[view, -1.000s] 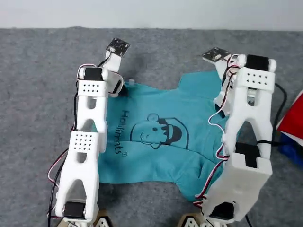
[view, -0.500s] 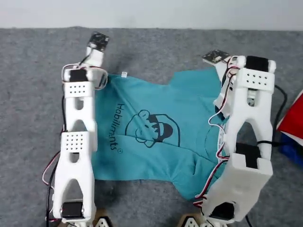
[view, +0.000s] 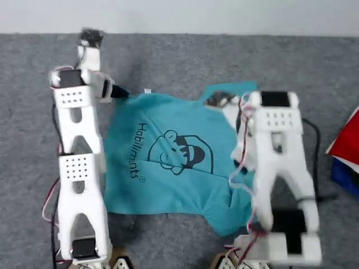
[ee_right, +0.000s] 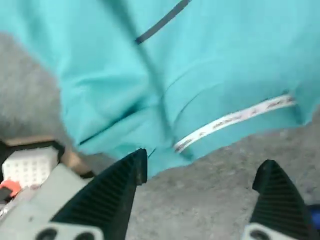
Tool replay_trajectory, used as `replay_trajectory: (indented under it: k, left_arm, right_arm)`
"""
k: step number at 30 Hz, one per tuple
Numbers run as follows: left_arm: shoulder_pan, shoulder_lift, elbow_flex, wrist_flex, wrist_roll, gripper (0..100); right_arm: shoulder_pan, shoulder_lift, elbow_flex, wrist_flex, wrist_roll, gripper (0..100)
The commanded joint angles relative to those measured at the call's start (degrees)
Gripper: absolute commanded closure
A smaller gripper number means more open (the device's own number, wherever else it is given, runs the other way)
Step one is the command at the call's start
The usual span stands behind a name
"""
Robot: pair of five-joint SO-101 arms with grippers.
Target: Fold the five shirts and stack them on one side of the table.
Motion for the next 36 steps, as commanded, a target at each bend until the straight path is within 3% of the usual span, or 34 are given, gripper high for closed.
replay_trajectory:
  k: [1, 7, 16, 28, 36]
  left_arm:
    - [-1.3, -13.5, 4.2, 2.3, 1.8, 63]
    - [-0.8, -31.8, 31.8, 2.4, 1.8, 63]
    - [3.8, -56.8, 77.5, 2.3, 0.2, 63]
    - [10.2, -69.5, 102.9, 2.3, 0.2, 63]
    - [8.7, -73.1, 116.4, 2.3, -2.1, 63]
  right_arm:
    - [-0.4, -14.7, 11.4, 2.4, 4.4, 65.3]
    - [-0.4, -27.5, 30.9, 1.8, 9.1, 65.3]
    - [-0.8, -28.5, 34.7, -6.0, 9.1, 65.3]
    - [-11.4, -12.6, 34.1, -10.9, 8.8, 65.3]
    - [-11.5, -2.2, 23.8, -12.1, 8.7, 65.4]
